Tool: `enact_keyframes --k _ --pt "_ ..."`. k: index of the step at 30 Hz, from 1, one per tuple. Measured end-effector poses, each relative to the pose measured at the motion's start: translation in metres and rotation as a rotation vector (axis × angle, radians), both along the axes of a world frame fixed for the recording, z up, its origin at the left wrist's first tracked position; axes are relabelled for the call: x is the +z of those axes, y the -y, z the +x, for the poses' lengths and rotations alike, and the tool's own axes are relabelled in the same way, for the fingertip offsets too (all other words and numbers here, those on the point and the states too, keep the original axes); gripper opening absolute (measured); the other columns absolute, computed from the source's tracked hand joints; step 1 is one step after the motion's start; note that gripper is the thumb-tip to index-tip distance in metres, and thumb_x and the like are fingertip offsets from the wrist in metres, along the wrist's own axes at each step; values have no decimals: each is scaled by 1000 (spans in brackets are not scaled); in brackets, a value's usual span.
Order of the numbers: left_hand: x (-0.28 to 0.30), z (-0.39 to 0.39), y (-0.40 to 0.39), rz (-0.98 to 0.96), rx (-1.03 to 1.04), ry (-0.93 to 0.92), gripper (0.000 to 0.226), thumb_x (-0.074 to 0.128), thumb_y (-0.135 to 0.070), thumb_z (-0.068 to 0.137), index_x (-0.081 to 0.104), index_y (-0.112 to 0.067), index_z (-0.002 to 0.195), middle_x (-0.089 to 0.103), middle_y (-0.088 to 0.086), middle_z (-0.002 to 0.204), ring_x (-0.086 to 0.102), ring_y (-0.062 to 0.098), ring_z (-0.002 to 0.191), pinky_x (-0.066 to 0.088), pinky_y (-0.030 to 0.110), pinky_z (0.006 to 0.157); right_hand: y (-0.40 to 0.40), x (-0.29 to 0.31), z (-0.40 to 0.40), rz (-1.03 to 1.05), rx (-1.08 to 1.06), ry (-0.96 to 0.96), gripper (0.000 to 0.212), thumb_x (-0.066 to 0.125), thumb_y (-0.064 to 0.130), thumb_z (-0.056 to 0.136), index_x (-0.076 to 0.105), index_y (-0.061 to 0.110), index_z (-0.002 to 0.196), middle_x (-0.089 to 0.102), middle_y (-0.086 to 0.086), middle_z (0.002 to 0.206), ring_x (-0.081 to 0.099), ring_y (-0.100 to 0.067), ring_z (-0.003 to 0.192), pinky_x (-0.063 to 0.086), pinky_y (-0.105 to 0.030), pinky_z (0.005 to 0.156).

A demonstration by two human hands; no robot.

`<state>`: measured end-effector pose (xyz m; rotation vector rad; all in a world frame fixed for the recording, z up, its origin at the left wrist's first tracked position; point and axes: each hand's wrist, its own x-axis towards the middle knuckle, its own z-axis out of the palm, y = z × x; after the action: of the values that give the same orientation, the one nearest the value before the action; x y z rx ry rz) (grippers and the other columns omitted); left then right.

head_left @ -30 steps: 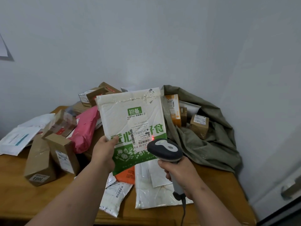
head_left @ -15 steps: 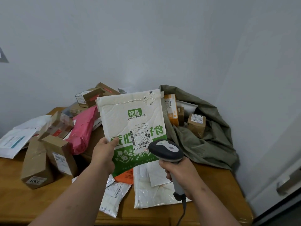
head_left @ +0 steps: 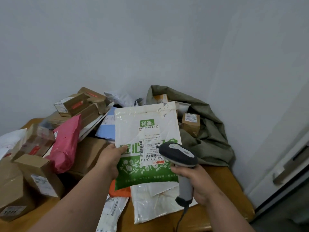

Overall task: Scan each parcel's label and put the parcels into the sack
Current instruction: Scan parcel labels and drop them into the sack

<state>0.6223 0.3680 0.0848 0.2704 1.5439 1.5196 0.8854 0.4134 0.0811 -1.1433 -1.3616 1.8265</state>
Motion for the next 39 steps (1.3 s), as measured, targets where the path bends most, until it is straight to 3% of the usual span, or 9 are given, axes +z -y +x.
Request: enact_keyframes --k 3,6,9,16,23,29,34,36,39 --pt "3 9 -24 -1 -66 -26 29 64 -4 94 56 -8 121 76 18 90 75 36 77 59 46 68 -10 -8 10 -2 -132 -32 60 97 37 42 80 22 97 79 -4 98 75 -26 89 57 -43 77" --pt "6 31 -59 41 -164 -44 38 59 4 94 53 -17 125 78 9 91 76 29 79 60 39 63 -36 -12 25 -21 -355 -15 38 91 23 65 77 17 100 78 -4 92 71 -31 90 55 -40 73" --pt "10 56 -97 44 -278 -131 35 60 1 95 51 -21 121 76 -7 87 74 13 76 56 27 55 -79 -11 39 -38 -503 7 33 85 13 76 74 12 107 76 -11 101 69 -36 98 56 -53 91" --pt "4 85 -186 -43 -309 -304 49 63 -10 94 50 -18 141 65 1 117 64 21 104 55 38 87 -207 1 64 42 -532 146 37 84 19 74 74 15 109 76 -6 101 71 -31 93 57 -52 93" --pt "-5 67 -234 -372 55 -794 53 70 -39 85 53 -51 134 24 0 147 34 35 135 40 55 108 -311 -12 43 122 -408 305 14 79 27 68 68 20 75 75 -3 91 70 -29 93 56 -48 88" --pt "3 66 -249 -260 166 -767 52 55 -23 100 41 -20 150 32 6 156 50 28 128 50 49 102 -358 -12 22 124 -377 340 14 77 27 80 65 24 73 72 -2 91 68 -29 94 55 -45 89" --pt "34 61 -261 -65 356 -965 40 55 -26 100 57 -16 138 53 0 129 51 13 116 45 35 102 -371 -4 -12 208 -207 430 17 75 28 85 71 17 98 72 -12 105 67 -31 99 55 -45 91" --pt "35 61 -268 -100 234 -1021 42 56 -28 100 56 -18 140 51 -4 129 49 8 112 43 29 98 -370 -5 -26 196 -93 458 28 74 29 87 72 11 109 71 -15 110 66 -34 103 55 -50 94" --pt "25 61 -272 -200 24 -913 52 60 -26 98 47 -18 148 42 0 148 46 18 131 41 40 111 -359 -17 -35 61 116 477 46 77 32 87 65 13 127 67 -11 118 63 -32 109 55 -49 97"
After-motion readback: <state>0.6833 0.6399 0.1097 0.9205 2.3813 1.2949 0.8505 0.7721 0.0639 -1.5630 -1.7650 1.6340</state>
